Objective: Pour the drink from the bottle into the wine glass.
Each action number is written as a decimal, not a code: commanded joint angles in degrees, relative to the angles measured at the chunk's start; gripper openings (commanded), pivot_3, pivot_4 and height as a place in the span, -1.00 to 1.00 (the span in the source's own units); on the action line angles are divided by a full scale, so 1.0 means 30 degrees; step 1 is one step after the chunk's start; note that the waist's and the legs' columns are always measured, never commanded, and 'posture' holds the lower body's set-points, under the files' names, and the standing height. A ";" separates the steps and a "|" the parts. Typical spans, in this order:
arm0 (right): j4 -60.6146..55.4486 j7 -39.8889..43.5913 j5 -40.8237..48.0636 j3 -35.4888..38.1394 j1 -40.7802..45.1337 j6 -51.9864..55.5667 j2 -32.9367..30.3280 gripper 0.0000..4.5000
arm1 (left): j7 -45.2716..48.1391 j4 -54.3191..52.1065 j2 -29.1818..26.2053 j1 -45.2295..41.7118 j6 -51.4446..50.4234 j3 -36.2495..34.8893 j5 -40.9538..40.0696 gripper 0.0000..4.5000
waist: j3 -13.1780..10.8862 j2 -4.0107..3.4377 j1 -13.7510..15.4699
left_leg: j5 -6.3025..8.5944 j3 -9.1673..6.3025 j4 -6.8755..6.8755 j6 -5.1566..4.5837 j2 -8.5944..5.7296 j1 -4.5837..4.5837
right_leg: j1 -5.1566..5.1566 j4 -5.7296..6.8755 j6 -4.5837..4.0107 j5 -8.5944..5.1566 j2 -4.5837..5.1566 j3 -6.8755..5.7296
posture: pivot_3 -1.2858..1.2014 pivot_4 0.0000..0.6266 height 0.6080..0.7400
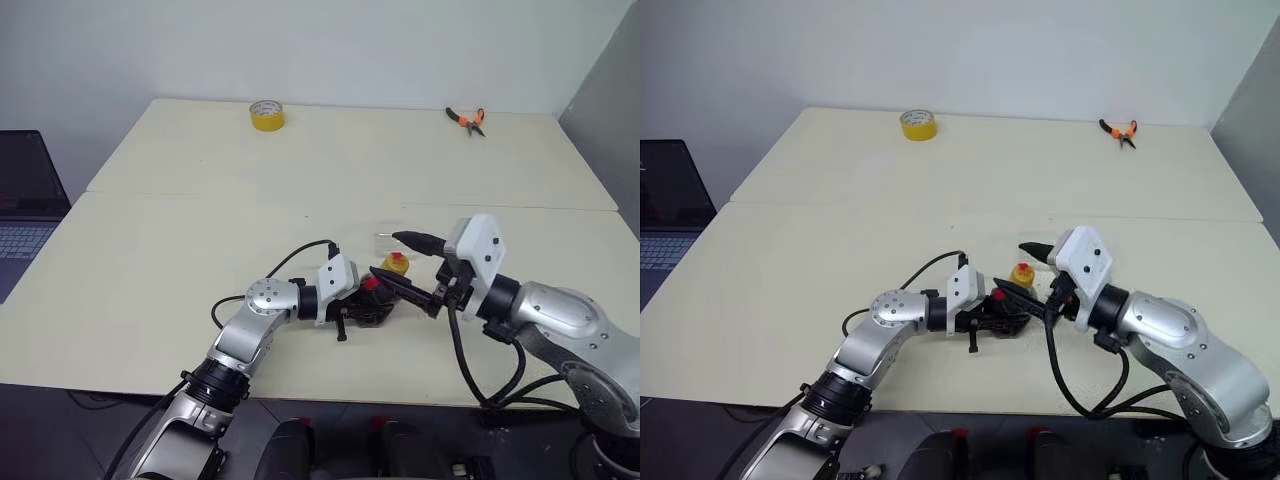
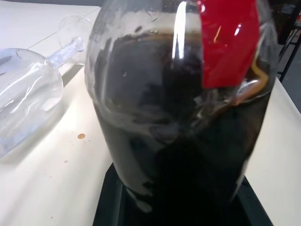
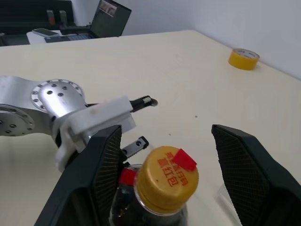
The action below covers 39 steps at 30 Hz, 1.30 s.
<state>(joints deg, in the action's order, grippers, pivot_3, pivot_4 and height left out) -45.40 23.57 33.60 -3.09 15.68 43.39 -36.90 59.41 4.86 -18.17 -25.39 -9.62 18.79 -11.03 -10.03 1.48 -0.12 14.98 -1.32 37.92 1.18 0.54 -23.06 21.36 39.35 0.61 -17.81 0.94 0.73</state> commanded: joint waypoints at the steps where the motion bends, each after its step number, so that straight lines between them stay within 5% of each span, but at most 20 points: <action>1: -0.0095 -0.0212 -0.0706 0.0305 0.0110 -0.0565 0.0210 0.45 | 0.0040 -0.0422 0.0103 -0.0296 0.0365 -0.0083 -0.0060 -0.66 | 0.0000 -0.0001 -0.0002 | 0.0000 -0.0001 0.0000 0.0000 0.0002 0.0002 | 0.0000 0.0003 0.0000 0.0000 0.0000 -0.0003 | 0.03 -0.52 1.00; 12: -0.0699 0.0676 0.2167 0.3985 -0.2191 0.0126 -0.0194 0.45 | 0.0062 -0.0486 0.0068 -0.0175 0.0381 -0.0104 -0.0072 -0.66 | 0.0000 0.0000 -0.0003 | 0.0001 -0.0006 -0.0003 -0.0001 0.0005 0.0004 | -0.0004 0.0008 -0.0001 0.0000 -0.0002 -0.0009 | 0.03 -0.52 1.00; 26: -0.0923 0.3052 0.5421 0.7211 -0.5665 0.0773 -0.3281 0.45 | 0.0118 -0.0419 0.0027 -0.0245 0.0398 -0.0127 -0.0073 -0.66 | 0.0000 0.0001 0.0002 | 0.0001 -0.0004 -0.0006 -0.0003 0.0005 0.0012 | -0.0015 0.0006 0.0000 -0.0001 -0.0010 -0.0007 | 0.03 -0.52 1.00; 39: -0.1261 -0.2543 0.5961 0.3365 -0.1142 0.1829 -0.0122 0.45 | 0.0136 -0.0282 0.0134 -0.0358 0.0425 -0.0064 -0.0034 -0.66 | 0.0000 0.0000 -0.0017 | 0.0001 -0.0003 -0.0007 -0.0001 0.0010 0.0009 | -0.0010 0.0004 0.0001 -0.0001 -0.0017 0.0002 | 0.03 -0.52 1.00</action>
<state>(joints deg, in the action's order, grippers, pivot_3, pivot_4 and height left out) -47.84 17.42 52.15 7.61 11.25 48.96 -37.61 59.56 5.06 -18.14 -25.50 -9.52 18.73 -10.91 -10.03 1.48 -0.17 14.99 -1.33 37.91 1.18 0.57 -23.04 21.33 39.36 0.62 -17.81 0.89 0.74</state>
